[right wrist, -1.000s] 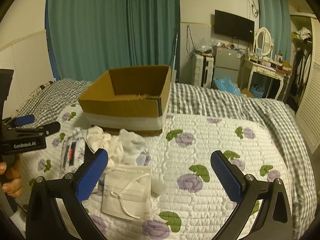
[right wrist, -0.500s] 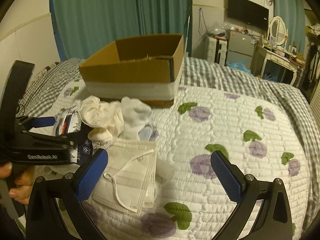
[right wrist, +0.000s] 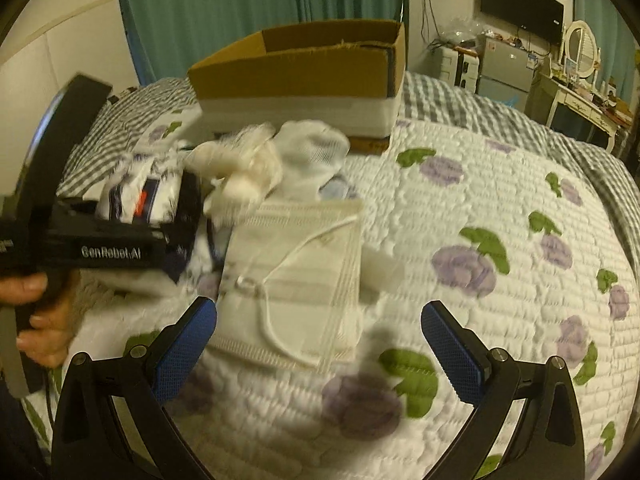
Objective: Organize soft objects
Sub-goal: 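Grasp the floral tissue paper pack with the left tool while the right tool grasps the white face mask, then lift the tissue pack and face mask and carry both over the cardboard box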
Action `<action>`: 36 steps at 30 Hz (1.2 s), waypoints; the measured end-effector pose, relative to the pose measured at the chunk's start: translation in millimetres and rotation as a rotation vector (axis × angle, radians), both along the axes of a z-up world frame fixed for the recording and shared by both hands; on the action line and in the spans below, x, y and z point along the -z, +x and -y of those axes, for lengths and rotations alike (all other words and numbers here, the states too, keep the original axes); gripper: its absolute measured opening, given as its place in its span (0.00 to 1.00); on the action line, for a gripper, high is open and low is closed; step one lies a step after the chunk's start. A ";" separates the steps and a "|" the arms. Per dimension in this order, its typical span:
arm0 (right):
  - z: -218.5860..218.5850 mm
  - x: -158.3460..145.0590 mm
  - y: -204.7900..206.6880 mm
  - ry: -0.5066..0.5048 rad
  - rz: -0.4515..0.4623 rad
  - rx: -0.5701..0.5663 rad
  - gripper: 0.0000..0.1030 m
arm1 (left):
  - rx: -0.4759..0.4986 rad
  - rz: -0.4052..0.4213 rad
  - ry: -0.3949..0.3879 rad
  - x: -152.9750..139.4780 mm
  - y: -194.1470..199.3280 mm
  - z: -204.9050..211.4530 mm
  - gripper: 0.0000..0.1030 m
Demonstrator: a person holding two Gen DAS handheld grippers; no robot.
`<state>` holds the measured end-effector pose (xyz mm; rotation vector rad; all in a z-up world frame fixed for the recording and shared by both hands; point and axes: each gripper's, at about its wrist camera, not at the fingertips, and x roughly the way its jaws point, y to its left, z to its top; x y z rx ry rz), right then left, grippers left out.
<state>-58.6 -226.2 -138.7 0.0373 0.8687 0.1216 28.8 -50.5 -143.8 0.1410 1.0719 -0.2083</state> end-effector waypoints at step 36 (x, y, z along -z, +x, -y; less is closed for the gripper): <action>-39.1 -94.1 -8.7 0.002 0.258 -0.021 0.01 | 0.041 0.384 -0.080 -109.1 -28.1 -45.7 0.69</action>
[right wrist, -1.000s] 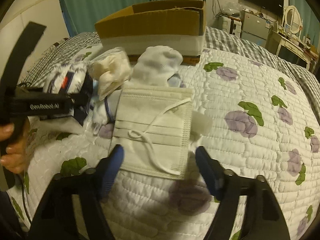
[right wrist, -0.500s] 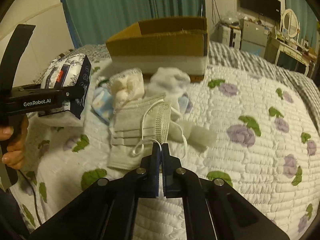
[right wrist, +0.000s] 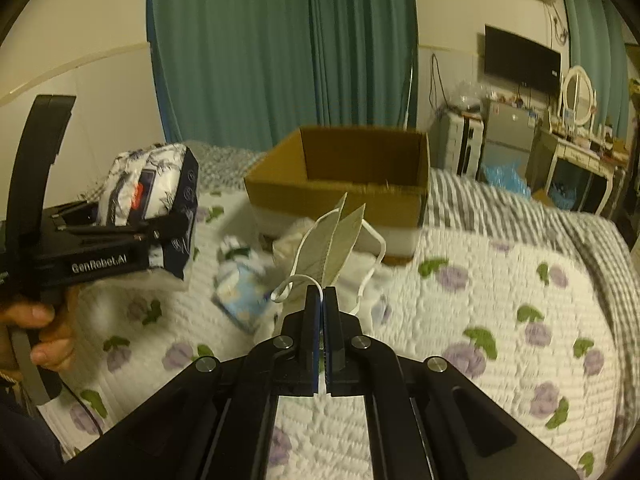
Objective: Organize soft objects
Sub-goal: 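Lift the tissue pack and face mask and carry both over the cardboard box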
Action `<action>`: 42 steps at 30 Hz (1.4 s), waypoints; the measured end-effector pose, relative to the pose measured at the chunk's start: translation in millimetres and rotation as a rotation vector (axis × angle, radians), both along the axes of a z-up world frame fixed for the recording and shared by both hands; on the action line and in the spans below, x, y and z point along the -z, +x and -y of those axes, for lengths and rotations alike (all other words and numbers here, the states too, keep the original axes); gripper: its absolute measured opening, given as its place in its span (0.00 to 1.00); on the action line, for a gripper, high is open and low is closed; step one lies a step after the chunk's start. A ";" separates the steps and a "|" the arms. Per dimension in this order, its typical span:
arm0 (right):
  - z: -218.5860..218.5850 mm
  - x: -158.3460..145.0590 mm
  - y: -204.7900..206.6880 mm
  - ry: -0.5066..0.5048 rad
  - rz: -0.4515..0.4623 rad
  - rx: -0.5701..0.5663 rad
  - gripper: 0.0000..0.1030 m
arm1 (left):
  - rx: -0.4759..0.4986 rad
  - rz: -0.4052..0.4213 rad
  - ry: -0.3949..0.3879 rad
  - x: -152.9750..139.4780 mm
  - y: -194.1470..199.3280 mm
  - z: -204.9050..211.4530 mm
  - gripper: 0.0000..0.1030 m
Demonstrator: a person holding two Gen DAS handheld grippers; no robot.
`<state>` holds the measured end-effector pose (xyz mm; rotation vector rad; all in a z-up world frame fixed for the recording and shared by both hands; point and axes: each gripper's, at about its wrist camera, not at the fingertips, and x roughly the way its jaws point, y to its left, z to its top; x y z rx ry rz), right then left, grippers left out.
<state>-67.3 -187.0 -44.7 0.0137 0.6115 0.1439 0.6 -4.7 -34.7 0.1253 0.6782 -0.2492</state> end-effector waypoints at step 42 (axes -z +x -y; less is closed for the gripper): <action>18.7 -66.7 134.1 -0.168 0.262 -0.038 0.01 | 0.020 0.226 -0.107 -58.5 127.0 43.1 0.69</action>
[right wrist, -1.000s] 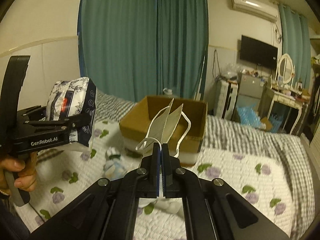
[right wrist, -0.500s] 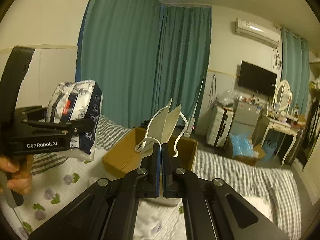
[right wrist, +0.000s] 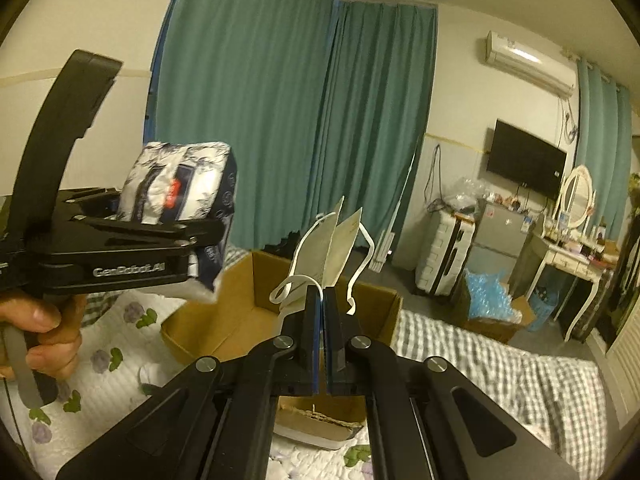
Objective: Organize soft objects
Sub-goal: 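Lift the tissue pack and face mask and carry both over the cardboard box, then open the right tool to drop the mask while the left tool releases the tissue pack into the box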
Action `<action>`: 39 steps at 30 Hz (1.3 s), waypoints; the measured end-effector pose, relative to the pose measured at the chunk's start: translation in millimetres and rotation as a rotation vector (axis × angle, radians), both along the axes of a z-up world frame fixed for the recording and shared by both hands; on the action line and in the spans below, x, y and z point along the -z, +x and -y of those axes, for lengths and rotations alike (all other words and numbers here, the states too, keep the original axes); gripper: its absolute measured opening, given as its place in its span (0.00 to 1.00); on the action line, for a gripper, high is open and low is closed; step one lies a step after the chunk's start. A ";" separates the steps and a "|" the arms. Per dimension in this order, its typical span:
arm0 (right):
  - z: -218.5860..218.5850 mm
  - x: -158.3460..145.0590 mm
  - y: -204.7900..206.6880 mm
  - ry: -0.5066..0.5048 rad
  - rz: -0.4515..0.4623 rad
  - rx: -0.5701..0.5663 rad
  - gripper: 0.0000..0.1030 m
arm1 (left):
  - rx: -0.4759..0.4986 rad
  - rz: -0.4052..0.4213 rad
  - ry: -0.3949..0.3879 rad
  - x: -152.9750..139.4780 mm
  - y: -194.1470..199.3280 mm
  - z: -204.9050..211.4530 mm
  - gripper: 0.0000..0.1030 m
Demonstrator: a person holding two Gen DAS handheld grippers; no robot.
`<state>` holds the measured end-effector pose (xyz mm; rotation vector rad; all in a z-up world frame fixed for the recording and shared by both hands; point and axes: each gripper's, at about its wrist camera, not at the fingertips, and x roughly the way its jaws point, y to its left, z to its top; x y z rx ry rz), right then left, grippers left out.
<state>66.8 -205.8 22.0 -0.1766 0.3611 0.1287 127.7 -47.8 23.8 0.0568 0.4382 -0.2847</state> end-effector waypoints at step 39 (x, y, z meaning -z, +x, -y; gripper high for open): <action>20.8 31.5 20.2 0.017 -0.125 0.057 0.39 | -0.070 -0.267 -0.016 42.4 54.3 22.0 0.79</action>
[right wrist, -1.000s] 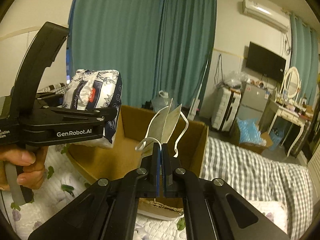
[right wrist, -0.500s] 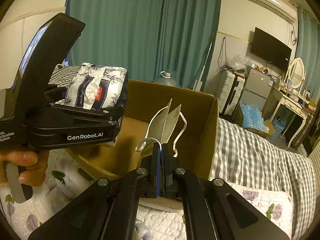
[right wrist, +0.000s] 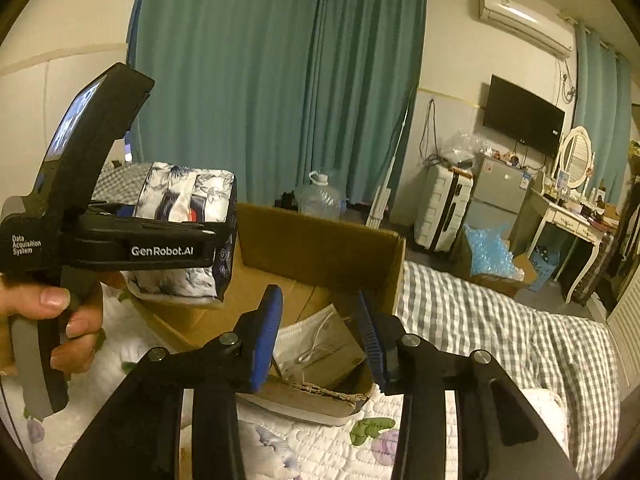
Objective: Organize soft objects
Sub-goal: 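Open the right tool to drop the mask while the left tool releases the tissue pack into the box, then move the left tool to the bunny-shaped sock bundle while the right tool reaches the lace sock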
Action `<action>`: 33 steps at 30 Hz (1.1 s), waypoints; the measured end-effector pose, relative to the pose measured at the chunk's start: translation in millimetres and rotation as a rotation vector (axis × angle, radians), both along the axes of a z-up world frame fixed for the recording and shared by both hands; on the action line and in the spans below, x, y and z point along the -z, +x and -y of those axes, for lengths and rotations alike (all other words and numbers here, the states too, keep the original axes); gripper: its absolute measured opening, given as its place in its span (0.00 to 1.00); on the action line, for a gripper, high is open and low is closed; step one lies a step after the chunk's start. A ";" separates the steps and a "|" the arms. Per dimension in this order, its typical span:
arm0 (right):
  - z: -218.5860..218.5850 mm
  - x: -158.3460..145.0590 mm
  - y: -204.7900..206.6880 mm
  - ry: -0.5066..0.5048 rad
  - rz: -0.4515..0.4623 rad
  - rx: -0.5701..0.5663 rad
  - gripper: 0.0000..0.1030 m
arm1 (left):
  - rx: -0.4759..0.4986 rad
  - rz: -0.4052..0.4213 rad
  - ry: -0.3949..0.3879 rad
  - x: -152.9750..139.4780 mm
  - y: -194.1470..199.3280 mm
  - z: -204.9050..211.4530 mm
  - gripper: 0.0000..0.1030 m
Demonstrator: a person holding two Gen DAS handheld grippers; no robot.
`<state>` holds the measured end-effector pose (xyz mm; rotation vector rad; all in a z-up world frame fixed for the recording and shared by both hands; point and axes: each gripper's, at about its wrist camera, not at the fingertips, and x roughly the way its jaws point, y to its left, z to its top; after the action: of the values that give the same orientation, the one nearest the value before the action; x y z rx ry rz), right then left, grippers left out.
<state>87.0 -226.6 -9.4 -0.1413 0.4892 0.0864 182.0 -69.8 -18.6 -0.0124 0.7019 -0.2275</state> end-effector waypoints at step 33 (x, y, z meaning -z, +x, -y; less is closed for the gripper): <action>-13.5 -95.3 -117.5 0.029 0.216 -0.007 0.85 | -0.071 0.345 -0.050 -109.6 -117.7 -61.6 1.00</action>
<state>-30.5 -213.1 85.9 -0.1221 0.2719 0.0837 64.3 -8.2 91.0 -0.0449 0.3512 -0.1730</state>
